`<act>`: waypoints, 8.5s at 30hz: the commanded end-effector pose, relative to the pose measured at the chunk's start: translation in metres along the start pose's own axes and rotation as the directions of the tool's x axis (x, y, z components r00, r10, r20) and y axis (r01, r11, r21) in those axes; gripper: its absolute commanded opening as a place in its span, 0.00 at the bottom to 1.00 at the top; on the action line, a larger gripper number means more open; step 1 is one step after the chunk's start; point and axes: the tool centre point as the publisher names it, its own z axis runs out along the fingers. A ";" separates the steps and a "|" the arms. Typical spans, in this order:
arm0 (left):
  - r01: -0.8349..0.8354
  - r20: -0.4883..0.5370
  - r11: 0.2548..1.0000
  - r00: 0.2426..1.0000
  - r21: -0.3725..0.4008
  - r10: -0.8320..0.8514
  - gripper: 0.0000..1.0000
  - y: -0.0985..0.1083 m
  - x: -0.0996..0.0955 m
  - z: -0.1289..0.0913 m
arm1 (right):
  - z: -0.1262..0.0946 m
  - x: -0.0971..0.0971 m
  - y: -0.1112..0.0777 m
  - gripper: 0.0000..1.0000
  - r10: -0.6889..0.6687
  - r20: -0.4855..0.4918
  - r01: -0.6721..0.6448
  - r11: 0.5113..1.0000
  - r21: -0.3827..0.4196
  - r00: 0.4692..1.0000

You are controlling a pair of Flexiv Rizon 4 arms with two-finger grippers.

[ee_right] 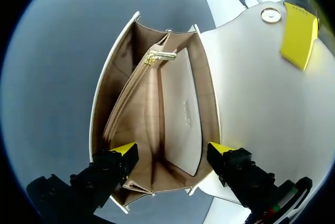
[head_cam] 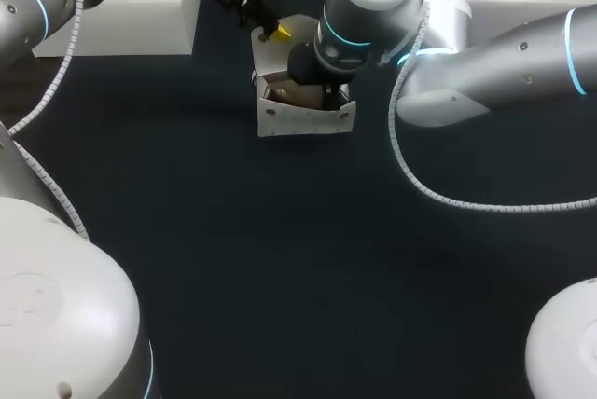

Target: Pick up the bag, open it, inspect its contents, close it, and place it on the opposite side

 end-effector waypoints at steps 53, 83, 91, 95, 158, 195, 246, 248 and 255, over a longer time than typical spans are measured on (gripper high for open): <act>-0.056 0.209 0.998 0.976 -0.005 0.056 0.00 0.025 -0.057 0.031 | -0.084 0.013 -0.007 0.20 0.081 0.352 -0.077 0.997 -0.023 0.932; -0.194 0.270 0.973 0.937 -0.122 0.220 0.00 0.076 -0.046 0.061 | -0.034 0.050 0.011 0.00 0.134 0.280 -0.117 0.990 -0.075 0.951; -0.194 0.270 0.973 0.937 -0.122 0.220 0.00 0.076 -0.046 0.061 | -0.034 0.050 0.011 0.00 0.134 0.280 -0.117 0.990 -0.075 0.951; -0.211 0.307 0.966 0.919 -0.152 0.249 0.00 0.078 -0.054 0.069 | -0.032 0.052 0.016 0.00 0.128 0.280 -0.111 0.991 -0.076 0.951; -0.280 0.263 0.945 0.911 -0.168 0.317 0.00 0.092 -0.049 0.081 | 0.008 0.067 0.005 0.13 0.013 0.324 -0.017 1.000 0.009 0.946; -0.448 0.347 0.887 0.818 -0.116 0.459 0.40 0.093 -0.010 0.065 | 0.010 0.072 0.007 0.00 0.044 0.326 -0.045 0.999 -0.003 0.944; -0.568 0.354 0.815 0.743 -0.118 0.568 0.00 0.121 0.020 0.102 | 0.010 0.072 0.007 0.00 0.044 0.326 -0.045 0.999 -0.003 0.944; -0.567 0.365 0.815 0.738 -0.119 0.567 0.27 0.119 0.019 0.100 | 0.010 0.072 0.007 0.00 0.044 0.326 -0.045 0.999 -0.003 0.944; -0.574 0.391 0.808 0.718 -0.134 0.576 0.00 0.109 0.015 0.091 | 0.010 0.072 0.007 0.00 0.044 0.326 -0.045 0.999 -0.003 0.944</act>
